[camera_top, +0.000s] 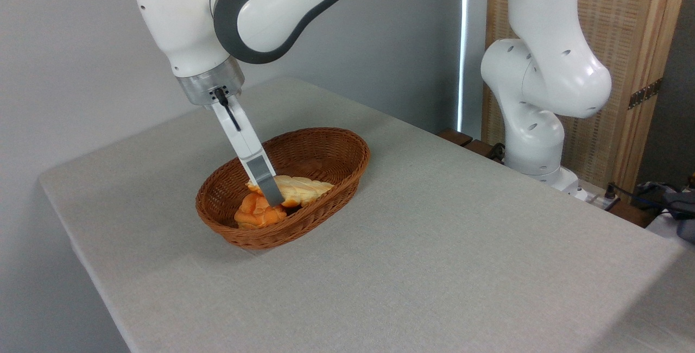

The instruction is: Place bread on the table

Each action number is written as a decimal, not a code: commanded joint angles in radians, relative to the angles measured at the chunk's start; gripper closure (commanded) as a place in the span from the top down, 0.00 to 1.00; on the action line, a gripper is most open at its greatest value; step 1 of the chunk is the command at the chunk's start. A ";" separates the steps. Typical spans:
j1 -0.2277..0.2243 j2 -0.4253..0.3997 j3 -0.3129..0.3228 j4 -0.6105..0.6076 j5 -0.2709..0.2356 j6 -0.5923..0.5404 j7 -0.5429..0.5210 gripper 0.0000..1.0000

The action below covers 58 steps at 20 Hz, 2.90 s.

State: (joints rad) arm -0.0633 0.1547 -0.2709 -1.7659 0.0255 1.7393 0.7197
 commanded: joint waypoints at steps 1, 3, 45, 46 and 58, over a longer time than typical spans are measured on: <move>-0.004 -0.004 0.002 0.006 0.019 -0.023 -0.014 0.36; -0.004 -0.004 0.002 0.006 0.019 -0.024 -0.014 0.36; 0.010 -0.156 0.277 0.043 0.036 -0.001 -0.005 1.00; 0.010 -0.164 0.277 0.045 0.031 -0.001 -0.005 1.00; 0.008 -0.222 0.276 0.043 -0.073 0.000 -0.006 1.00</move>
State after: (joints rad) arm -0.0510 -0.0651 -0.0072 -1.7193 0.0173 1.7349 0.7085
